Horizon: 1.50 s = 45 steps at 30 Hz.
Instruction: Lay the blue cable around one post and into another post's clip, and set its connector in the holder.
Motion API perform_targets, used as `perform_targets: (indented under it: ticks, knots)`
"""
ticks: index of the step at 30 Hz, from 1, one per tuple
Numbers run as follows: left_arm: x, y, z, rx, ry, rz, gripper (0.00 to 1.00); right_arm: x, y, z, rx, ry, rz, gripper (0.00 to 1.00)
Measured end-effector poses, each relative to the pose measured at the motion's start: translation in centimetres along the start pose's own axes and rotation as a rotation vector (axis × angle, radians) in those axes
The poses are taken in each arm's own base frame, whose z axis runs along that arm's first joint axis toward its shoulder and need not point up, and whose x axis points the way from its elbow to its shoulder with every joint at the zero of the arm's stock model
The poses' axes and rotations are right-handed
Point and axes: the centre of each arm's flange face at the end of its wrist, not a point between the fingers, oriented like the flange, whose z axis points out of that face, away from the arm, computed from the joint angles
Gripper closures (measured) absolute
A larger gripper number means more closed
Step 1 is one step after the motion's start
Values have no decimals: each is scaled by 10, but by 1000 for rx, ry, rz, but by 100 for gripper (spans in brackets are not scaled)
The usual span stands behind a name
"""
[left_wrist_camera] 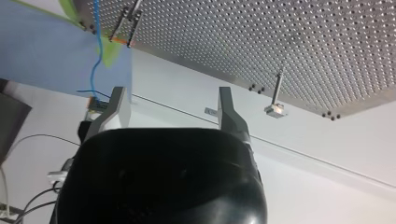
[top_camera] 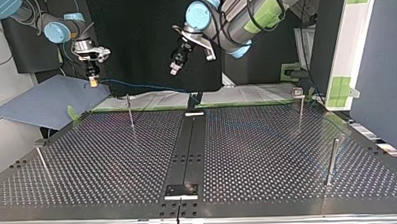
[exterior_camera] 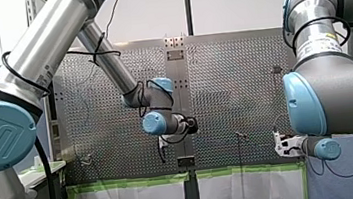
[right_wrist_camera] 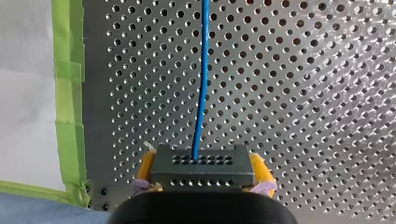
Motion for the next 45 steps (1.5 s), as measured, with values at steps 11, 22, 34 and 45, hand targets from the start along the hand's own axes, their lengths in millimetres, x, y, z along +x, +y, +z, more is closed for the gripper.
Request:
perform_targets:
  ticks: [11,22,34,45]
  knots:
    - [22,-37,30,41,-89,13,4,0,-1,0,33,6,3,100]
    - [46,-56,56,12,-137,39,4,0,0,-1,35,8,1,100]
    - [84,-48,84,-49,-66,78,4,0,0,-1,40,6,-1,100]
    - [112,-31,112,-119,-49,91,4,0,-3,-1,45,4,-8,100]
